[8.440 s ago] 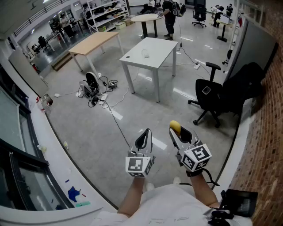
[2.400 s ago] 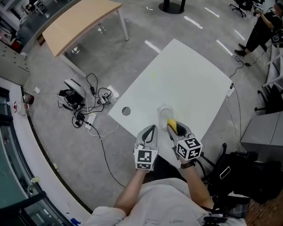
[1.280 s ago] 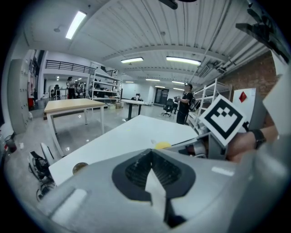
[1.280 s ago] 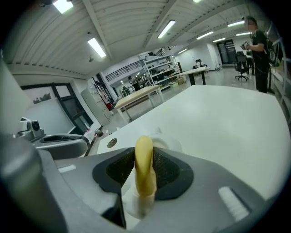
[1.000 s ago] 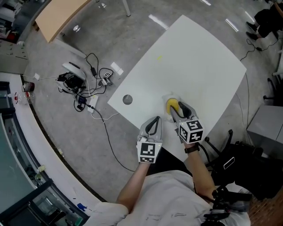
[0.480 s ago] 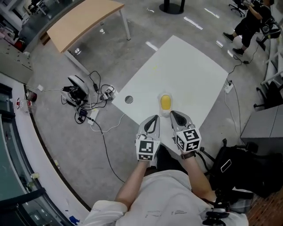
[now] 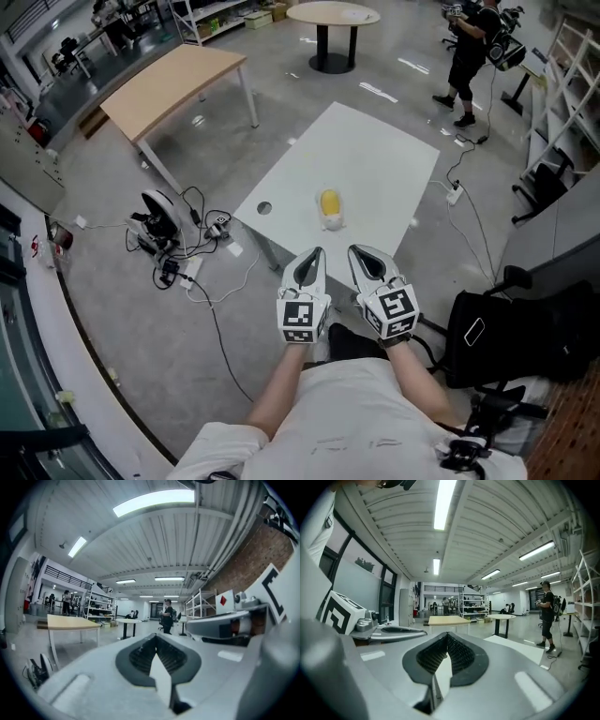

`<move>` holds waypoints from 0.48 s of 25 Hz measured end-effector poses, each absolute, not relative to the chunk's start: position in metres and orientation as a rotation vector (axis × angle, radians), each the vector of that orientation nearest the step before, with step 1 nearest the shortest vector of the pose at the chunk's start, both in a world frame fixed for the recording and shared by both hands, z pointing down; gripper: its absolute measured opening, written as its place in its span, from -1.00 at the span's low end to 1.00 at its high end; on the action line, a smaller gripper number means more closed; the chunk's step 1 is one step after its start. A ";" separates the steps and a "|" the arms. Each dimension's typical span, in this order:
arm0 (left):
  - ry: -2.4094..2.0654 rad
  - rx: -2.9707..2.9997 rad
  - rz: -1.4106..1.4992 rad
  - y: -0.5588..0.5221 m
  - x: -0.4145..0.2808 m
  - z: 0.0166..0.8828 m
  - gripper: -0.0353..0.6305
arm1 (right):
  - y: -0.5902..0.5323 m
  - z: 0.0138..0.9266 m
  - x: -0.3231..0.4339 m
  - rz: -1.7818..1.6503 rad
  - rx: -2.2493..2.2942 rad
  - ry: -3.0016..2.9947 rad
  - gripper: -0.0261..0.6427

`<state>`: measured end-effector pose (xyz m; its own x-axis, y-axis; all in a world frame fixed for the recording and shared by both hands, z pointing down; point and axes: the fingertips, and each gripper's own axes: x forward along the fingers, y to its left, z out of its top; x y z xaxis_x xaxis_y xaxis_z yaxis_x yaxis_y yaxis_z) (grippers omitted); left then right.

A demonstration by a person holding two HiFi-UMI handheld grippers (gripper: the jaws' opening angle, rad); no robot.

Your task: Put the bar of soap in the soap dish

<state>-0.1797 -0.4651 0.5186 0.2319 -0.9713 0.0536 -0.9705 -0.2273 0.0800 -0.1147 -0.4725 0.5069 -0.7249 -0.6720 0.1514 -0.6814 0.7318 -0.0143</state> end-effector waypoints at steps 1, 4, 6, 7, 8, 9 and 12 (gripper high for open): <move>-1.881 2.400 -0.012 -0.456 -0.175 0.519 -0.89 | -0.462 0.504 -0.110 0.088 1.109 -2.791 -0.89; -1.874 2.421 -0.017 -0.430 -0.159 0.515 -0.89 | -0.437 0.498 -0.097 0.057 1.126 -2.780 -0.89; -1.883 2.431 -0.021 -0.412 -0.151 0.508 -0.89 | -0.422 0.491 -0.089 0.053 1.145 -2.790 -0.89; -1.887 2.437 -0.026 -0.403 -0.146 0.503 -0.89 | -0.414 0.487 -0.084 0.051 1.155 -2.796 -0.89; -1.892 2.444 -0.029 -0.394 -0.141 0.498 -0.89 | -0.405 0.484 -0.079 0.044 1.161 -2.802 -0.89; -1.903 2.452 -0.029 -0.385 -0.136 0.497 -0.89 | -0.395 0.480 -0.074 0.034 1.160 -2.809 -0.89; -1.941 2.448 -0.030 -0.353 -0.117 0.502 -0.89 | -0.352 0.474 -0.050 -0.009 1.151 -2.834 -0.89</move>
